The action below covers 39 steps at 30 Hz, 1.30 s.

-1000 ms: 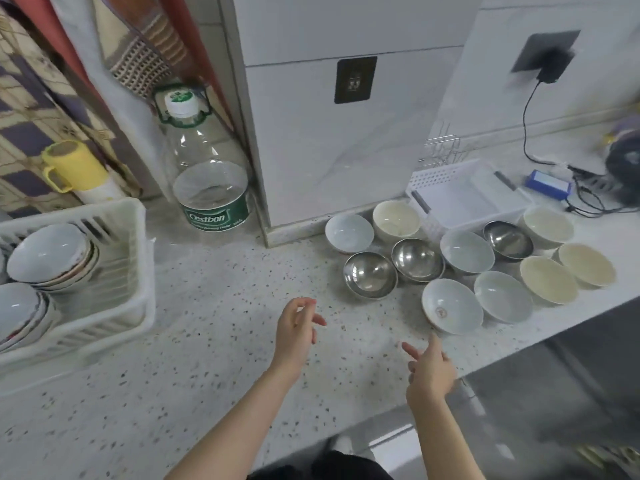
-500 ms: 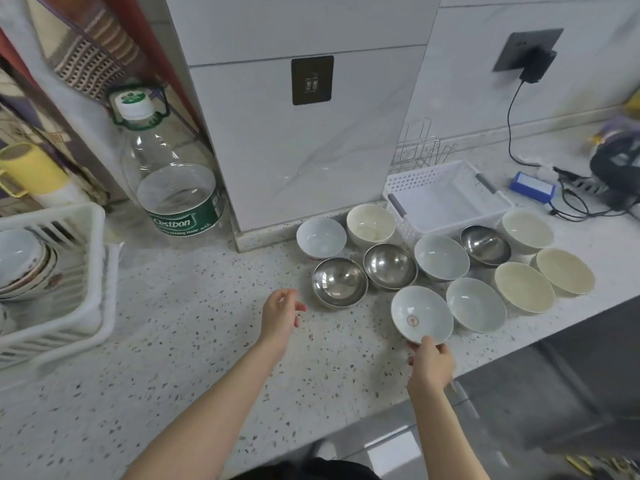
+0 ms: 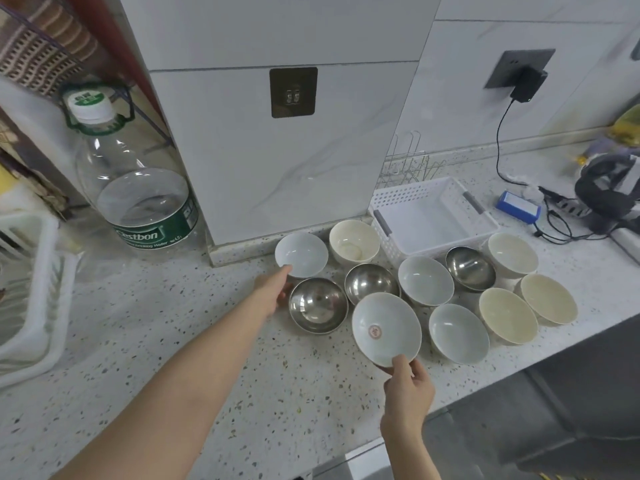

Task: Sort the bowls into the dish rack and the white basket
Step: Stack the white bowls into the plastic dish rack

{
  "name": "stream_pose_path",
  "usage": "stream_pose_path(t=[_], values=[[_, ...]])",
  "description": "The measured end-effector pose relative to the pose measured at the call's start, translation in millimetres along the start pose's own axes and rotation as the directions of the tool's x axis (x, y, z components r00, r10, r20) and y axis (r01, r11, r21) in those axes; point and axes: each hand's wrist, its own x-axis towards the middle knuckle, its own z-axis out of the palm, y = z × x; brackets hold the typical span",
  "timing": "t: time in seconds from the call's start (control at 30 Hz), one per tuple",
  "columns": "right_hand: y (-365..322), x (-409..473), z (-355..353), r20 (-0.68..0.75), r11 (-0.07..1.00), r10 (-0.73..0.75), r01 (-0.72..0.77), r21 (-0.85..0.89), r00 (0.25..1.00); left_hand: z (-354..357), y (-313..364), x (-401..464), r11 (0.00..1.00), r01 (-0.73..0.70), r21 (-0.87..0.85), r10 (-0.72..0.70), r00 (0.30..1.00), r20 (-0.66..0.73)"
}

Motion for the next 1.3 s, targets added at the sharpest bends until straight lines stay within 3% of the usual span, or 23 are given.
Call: stream_pose_path(t=[0.43, 0.73, 0.87, 1.1, 1.3], values=[[-2, -15, 15, 0.079, 1.0, -0.002, 0.004, -0.021, 0.997, -28, 6, 3, 0.993, -0.115, 0.015, 0.116, 0.99, -0.086], [-2, -65, 70, 0.24, 0.996, -0.068, 0.082, -0.047, 0.968, -136, 14, -59, 0.98, -0.198, 0.011, 0.197, 0.97, -0.141], [1, -104, 105, 0.328, 0.995, -0.068, 0.087, -0.042, 0.942, -208, 14, -92, 0.96, -0.261, -0.101, 0.246, 0.959, -0.138], [5, -199, 171, 0.52, 0.965, -0.16, 0.243, -0.096, 0.839, -353, 4, -130, 0.91, -0.354, -0.218, 0.307, 0.925, -0.223], [-4, -265, 238, 0.731, 0.9, -0.184, 0.412, -0.145, 0.658, -456, -17, -138, 0.881, -0.392, -0.264, 0.278, 0.881, -0.383]])
